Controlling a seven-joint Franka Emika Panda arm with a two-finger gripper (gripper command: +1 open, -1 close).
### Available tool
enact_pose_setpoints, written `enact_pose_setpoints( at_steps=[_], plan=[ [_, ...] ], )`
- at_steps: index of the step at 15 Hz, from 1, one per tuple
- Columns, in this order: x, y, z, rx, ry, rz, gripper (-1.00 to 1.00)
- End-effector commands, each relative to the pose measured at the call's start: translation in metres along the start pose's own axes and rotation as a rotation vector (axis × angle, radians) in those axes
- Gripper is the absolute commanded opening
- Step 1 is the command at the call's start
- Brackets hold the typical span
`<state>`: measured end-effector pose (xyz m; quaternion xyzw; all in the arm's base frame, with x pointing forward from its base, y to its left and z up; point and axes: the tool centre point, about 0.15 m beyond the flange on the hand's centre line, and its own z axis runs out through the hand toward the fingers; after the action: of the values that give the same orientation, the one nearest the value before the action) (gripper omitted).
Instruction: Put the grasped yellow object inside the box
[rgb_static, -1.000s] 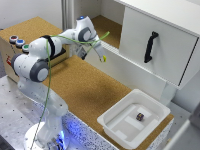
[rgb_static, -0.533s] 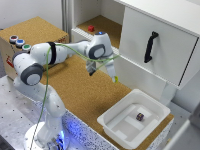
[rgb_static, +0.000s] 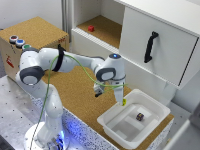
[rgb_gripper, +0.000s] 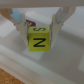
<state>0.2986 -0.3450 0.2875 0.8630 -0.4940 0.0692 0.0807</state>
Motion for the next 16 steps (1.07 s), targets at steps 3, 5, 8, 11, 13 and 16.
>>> enact_pose_setpoints(
  at_steps=[3,5,8,11,13,16],
  plan=[
    [0.041,-0.029,0.075,0.097,-0.053,0.147,-1.0],
    [0.052,-0.051,0.075,0.102,-0.026,0.148,-1.0],
    [0.057,-0.067,0.065,0.107,0.006,0.168,-1.0],
    [0.049,-0.07,0.06,0.139,-0.009,0.199,1.0],
    [0.037,-0.069,0.05,0.161,0.001,0.21,1.0],
    [0.023,-0.067,0.027,0.171,0.032,0.224,1.0]
  ],
)
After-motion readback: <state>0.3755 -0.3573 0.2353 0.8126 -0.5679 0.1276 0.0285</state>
